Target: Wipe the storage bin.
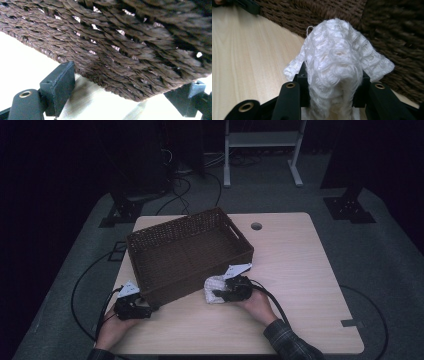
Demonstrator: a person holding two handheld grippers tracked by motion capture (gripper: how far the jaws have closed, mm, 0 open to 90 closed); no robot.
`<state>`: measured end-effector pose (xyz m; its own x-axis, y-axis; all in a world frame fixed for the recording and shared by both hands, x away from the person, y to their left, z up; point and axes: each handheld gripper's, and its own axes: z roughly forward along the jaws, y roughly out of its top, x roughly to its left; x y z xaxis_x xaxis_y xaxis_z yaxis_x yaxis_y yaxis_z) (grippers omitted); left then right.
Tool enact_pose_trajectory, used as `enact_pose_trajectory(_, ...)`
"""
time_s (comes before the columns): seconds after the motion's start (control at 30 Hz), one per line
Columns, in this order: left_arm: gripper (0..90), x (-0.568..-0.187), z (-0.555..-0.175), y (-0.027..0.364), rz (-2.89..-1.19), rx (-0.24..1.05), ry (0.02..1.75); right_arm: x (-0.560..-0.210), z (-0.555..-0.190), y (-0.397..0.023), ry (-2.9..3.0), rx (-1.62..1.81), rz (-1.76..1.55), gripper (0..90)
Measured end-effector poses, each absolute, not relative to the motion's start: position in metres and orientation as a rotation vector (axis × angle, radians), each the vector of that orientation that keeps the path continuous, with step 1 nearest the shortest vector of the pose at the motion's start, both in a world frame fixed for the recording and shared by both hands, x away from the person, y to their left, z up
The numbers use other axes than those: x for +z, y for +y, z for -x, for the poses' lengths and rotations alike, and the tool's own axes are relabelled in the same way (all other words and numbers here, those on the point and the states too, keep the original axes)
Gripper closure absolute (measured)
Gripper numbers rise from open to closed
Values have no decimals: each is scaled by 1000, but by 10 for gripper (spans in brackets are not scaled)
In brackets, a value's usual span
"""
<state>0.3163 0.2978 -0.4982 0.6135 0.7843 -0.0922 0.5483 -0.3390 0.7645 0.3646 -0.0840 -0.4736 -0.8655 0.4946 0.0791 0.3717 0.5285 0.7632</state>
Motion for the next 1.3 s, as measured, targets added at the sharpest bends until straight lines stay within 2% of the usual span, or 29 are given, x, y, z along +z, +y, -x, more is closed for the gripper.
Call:
enact_pose_trajectory(0.27,154,-498,-316,298,-2038,374,1048,-477,-366,-82,2618,1269,-766,606)
enact_pose_trajectory(1.03,154,-498,-316,298,-2035,373,1049,-411,-344,-91,2465,1469,-652,607)
enact_pose_trajectory(1.3,154,-498,-316,298,-2035,373,1049,-412,-345,-83,2477,1479,-640,610)
